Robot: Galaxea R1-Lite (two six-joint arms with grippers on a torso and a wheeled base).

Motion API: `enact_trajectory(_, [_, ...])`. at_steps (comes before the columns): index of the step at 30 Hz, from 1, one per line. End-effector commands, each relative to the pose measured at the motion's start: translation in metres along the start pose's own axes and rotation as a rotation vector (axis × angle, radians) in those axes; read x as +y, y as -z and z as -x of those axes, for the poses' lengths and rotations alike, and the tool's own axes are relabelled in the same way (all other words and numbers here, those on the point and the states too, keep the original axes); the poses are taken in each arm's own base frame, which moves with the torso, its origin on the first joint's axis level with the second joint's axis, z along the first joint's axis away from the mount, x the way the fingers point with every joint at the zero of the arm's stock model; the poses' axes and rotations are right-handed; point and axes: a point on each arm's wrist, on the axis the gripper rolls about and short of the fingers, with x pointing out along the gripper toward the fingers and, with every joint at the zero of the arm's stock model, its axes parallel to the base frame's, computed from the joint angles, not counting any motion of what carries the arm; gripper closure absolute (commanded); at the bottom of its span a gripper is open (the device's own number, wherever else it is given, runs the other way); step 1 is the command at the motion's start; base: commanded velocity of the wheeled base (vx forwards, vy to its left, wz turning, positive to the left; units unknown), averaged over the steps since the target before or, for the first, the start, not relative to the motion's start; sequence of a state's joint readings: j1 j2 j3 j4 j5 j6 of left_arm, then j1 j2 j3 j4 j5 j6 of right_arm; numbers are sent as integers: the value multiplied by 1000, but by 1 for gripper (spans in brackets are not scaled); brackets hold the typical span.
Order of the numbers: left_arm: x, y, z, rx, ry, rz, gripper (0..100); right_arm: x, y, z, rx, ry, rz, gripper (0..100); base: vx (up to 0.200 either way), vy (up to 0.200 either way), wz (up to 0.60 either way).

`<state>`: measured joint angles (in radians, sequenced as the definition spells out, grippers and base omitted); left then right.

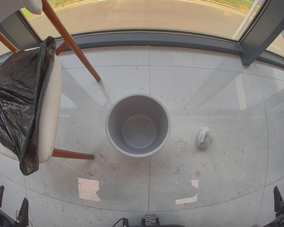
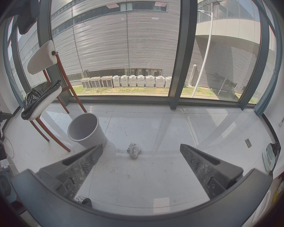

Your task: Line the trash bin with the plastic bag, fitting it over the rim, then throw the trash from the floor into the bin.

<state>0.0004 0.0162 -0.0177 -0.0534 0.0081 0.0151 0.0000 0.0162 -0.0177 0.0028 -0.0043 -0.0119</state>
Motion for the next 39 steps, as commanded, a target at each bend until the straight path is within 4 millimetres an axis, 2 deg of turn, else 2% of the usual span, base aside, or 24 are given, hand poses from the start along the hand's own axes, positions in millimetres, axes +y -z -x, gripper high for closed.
enact_trajectory(1, [0,-9,1,-136,11,-8,0,0,4,0,6,2,0,0,0,0,0])
enact_trajectory(9, [-1,-19,4,-187,53,-102,0,0,4,0,5,-1,2,0,0,0,0])
enact_trajectory(11, [-2,-35,10,-226,93,-109,0,0,4,0,3,-1,0,0,0,0,0])
enact_trajectory(17, [-2,-77,-7,-33,149,-101,0,0,4,0,3,-1,0,0,0,0,0])
enact_trajectory(18, [-2,-78,-8,-27,150,-101,0,0,4,0,3,-1,0,0,0,0,0])
enact_trajectory(20, [-2,-99,-31,54,159,-89,0,0,4,0,2,0,0,0,0,0,0])
enact_trajectory(23, [-2,-109,-46,100,166,-80,0,0,4,0,3,0,0,0,0,0,0])
enact_trajectory(24, [-2,-114,-59,145,170,-75,0,0,4,0,2,0,0,0,0,0,0])
enact_trajectory(30, [-3,-128,-100,249,199,-62,0,0,4,0,0,0,-1,0,0,0,0])
enact_trajectory(35, [-3,-137,-122,279,212,-56,0,0,4,0,0,0,-1,0,0,0,0])
enact_trajectory(36, [-3,-142,-134,284,211,-56,0,0,4,0,0,0,-1,0,0,0,0])
enact_trajectory(39, [-3,-148,-152,292,205,-56,0,0,4,0,0,0,-4,0,0,0,0])
